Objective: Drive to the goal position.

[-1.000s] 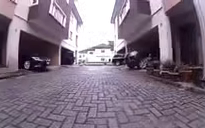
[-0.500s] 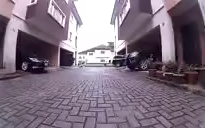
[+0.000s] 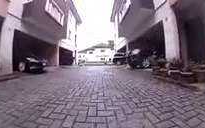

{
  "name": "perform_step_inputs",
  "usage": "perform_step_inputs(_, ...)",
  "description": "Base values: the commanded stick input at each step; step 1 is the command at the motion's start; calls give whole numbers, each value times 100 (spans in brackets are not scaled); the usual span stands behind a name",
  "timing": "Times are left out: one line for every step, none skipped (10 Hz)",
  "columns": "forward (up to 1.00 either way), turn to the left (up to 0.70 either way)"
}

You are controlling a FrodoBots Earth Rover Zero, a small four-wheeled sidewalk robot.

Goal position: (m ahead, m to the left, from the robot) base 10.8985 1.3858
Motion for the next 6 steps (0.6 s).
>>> perform_step_inputs(50,0)
perform_step_inputs(50,0)
perform_step_inputs(50,0)
perform_step_inputs(50,0)
perform_step_inputs(50,0)
perform_step_inputs(50,0)
